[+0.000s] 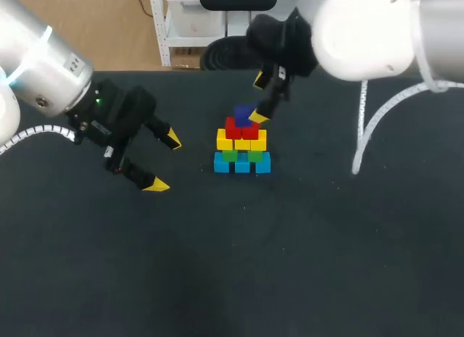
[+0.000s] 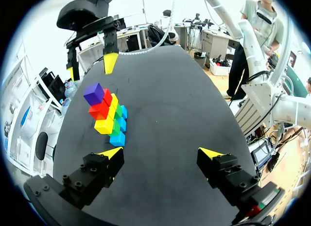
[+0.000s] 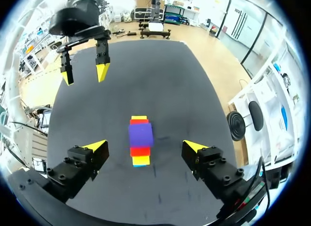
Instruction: Place the blue cubes, place green cubes on the blue cubes, place the yellow cubes on the green cubes, then place the red cubes on the yellow cubes, and place purple cube on the red cubes.
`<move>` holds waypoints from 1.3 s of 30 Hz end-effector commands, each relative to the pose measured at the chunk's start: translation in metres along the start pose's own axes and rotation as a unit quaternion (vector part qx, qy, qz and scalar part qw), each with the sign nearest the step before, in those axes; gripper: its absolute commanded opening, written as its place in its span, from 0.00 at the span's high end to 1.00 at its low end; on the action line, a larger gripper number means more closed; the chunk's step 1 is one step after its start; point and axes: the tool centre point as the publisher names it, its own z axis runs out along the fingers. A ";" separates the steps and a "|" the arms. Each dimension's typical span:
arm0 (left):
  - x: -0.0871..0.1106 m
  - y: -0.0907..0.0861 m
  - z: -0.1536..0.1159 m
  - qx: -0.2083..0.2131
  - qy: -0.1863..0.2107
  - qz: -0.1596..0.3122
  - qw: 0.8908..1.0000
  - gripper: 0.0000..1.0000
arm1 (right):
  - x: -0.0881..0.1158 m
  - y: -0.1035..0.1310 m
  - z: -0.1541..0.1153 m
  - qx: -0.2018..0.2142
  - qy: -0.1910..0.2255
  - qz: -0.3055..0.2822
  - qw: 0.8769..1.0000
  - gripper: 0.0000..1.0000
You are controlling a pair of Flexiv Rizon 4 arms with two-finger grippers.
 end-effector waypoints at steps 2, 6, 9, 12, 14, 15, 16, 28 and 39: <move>0.000 0.000 0.000 0.000 0.000 0.000 1.000 0.00 | 0.025 0.017 -0.029 0.032 -0.046 0.007 0.998 0.00; 0.000 0.000 0.000 0.000 0.000 0.000 1.000 0.00 | 0.041 0.017 -0.047 0.057 -0.097 0.029 0.993 0.00; 0.000 0.000 0.000 0.000 0.000 0.000 1.000 0.00 | 0.054 0.016 -0.056 0.074 -0.124 0.044 0.989 0.00; 0.000 0.000 0.000 0.000 0.000 0.000 1.000 0.00 | 0.064 0.015 -0.069 0.098 -0.157 0.056 0.981 0.00; 0.000 0.000 0.000 0.000 0.000 0.000 1.000 0.00 | 0.070 0.013 -0.075 0.111 -0.176 0.065 0.976 0.00; 0.000 0.000 0.000 0.000 0.000 0.000 1.000 0.00 | 0.074 0.013 -0.078 0.115 -0.182 0.070 0.974 0.00; 0.000 0.000 0.000 0.000 0.000 0.000 1.000 0.00 | 0.077 0.013 -0.080 0.118 -0.187 0.073 0.972 0.00; 0.000 0.000 0.000 0.000 0.000 0.000 1.000 0.00 | 0.125 0.022 -0.103 0.129 -0.221 0.077 0.964 0.00; 0.000 0.000 0.000 0.000 0.000 0.000 1.000 0.00 | 0.160 0.029 -0.119 0.121 -0.238 0.039 0.963 0.00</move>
